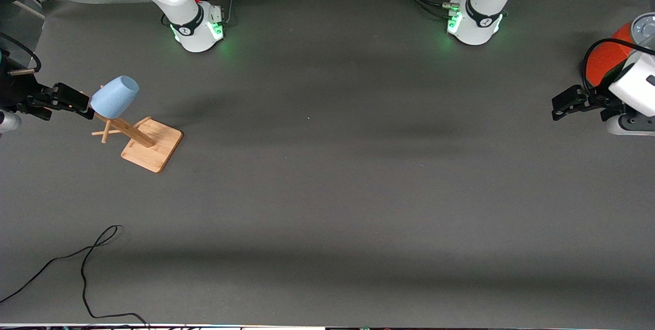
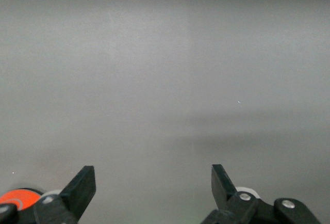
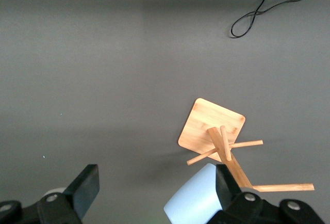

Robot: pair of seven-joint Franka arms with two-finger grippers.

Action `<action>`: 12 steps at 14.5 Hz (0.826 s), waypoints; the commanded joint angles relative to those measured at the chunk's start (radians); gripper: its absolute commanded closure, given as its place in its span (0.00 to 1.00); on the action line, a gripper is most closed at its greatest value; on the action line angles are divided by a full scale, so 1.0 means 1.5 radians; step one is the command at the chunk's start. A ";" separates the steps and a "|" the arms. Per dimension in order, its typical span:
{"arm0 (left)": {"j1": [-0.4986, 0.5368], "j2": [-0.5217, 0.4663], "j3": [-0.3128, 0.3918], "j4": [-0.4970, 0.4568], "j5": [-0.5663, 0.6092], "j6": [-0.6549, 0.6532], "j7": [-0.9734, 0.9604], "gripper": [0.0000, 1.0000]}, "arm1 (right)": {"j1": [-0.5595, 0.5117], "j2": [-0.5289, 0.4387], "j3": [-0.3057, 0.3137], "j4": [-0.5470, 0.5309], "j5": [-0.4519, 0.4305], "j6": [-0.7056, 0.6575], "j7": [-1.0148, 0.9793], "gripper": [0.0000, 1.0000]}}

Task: Rotate and upright cup with both arms
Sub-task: 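Reach the right gripper to the light blue cup on the wooden stand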

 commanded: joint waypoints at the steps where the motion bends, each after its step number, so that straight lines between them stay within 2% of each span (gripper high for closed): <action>1: -0.006 -0.002 0.003 0.004 0.005 0.002 0.008 0.00 | -0.003 0.002 0.005 0.006 -0.005 -0.007 -0.013 0.00; 5: -0.006 -0.002 0.003 0.004 0.005 0.002 0.008 0.00 | -0.003 -0.008 0.001 0.002 -0.005 -0.020 -0.006 0.00; 7: -0.006 -0.002 0.003 0.004 0.005 0.002 0.008 0.00 | -0.007 -0.015 -0.014 0.001 0.000 -0.055 0.122 0.00; 10: -0.006 -0.002 0.003 0.004 0.005 0.002 0.008 0.00 | -0.007 -0.045 -0.031 -0.037 0.011 -0.072 0.225 0.00; 12: -0.006 -0.002 0.003 0.004 0.005 0.002 0.008 0.00 | -0.006 -0.076 -0.071 -0.090 0.055 -0.069 0.287 0.00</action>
